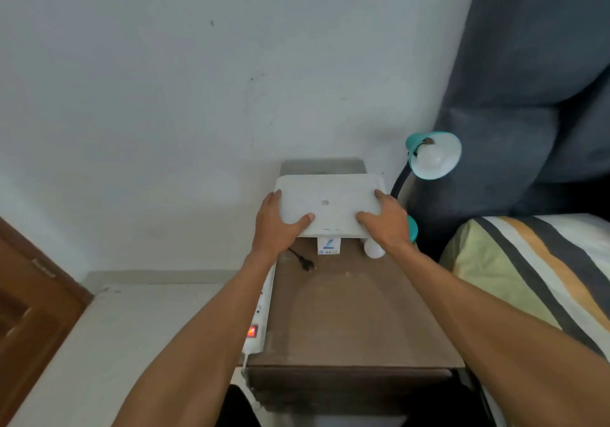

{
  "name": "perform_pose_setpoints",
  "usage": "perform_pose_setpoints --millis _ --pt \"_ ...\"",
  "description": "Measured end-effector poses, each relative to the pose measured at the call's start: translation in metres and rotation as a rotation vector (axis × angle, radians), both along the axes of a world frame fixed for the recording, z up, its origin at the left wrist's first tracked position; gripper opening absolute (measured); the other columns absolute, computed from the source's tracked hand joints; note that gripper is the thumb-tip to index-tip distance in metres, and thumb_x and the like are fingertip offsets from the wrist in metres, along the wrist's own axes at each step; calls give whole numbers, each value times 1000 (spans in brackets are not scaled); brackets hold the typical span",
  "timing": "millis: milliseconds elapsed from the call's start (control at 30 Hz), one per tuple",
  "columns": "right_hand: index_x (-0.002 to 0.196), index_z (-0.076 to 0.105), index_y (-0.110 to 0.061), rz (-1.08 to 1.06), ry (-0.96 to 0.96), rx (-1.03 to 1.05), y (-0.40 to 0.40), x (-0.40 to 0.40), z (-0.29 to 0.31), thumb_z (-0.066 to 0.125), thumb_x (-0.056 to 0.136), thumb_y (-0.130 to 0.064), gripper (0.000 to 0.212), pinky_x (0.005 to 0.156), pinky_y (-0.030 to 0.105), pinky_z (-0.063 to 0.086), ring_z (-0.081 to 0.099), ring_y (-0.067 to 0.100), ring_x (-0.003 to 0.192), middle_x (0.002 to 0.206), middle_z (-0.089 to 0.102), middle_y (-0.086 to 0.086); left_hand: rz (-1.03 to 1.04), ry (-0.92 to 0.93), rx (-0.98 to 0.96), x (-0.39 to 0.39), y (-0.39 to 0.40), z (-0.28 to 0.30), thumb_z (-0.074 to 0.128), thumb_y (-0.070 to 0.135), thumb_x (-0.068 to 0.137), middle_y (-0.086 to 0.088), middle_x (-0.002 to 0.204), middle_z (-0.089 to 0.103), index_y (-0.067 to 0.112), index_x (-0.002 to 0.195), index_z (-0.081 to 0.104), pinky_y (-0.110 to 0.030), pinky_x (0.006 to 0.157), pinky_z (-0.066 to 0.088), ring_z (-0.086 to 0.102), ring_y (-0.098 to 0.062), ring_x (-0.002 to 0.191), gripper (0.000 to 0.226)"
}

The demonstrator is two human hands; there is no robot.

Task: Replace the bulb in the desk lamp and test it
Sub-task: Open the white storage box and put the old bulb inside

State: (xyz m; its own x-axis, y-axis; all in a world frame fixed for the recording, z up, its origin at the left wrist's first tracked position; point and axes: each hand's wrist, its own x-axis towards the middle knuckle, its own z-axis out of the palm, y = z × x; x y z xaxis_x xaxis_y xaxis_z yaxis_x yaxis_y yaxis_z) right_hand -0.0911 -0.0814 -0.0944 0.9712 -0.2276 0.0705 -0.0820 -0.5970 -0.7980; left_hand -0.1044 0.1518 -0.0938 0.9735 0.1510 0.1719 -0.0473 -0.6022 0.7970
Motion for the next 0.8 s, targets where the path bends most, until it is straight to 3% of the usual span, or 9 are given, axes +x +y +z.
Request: perform_pose_setpoints --millis 133,233,367,500,667,800 --pt "147 42 -12 -2 46 -37 -2 -49 -28 71 81 -32 75 110 46 39 45 33 132 146 47 16 35 69 0 -53 -2 -31 83 54 79 -7 158 40 9 154 39 -37 118 35 40 -26 144 98" --pt "149 40 -17 -15 97 -64 -1 -89 -58 72 84 -36 74 107 45 40 45 33 133 150 44 14 50 165 60 -92 -6 -64 76 63 80 -6 166 30 14 159 31 -45 123 29 30 -27 151 102" --pt "152 34 -24 -36 209 -103 -4 -131 -98 69 85 -50 80 104 44 43 45 31 133 151 43 10 27 240 100 -132 -13 -101 70 66 84 -2 169 23 20 161 25 -44 123 27 26 -26 153 100" --pt "153 29 -29 -17 316 -147 -10 -153 -125 66 84 -58 84 111 50 36 35 32 141 158 32 9 -14 316 140 -156 -14 -129 66 67 86 -3 169 20 21 161 22 -44 124 27 24 -27 154 99" --pt "154 28 -26 21 324 -241 -8 -158 -142 63 85 -60 85 119 53 24 13 33 151 163 19 9 -44 346 193 -165 -13 -143 62 67 89 -4 170 16 19 161 18 -43 123 25 21 -27 155 97" --pt "154 27 -22 39 312 -274 -8 -163 -150 61 87 -59 83 119 51 23 13 34 151 163 19 11 -55 349 279 -168 -15 -152 54 68 93 -4 172 4 20 163 11 -44 126 19 10 -28 158 95"
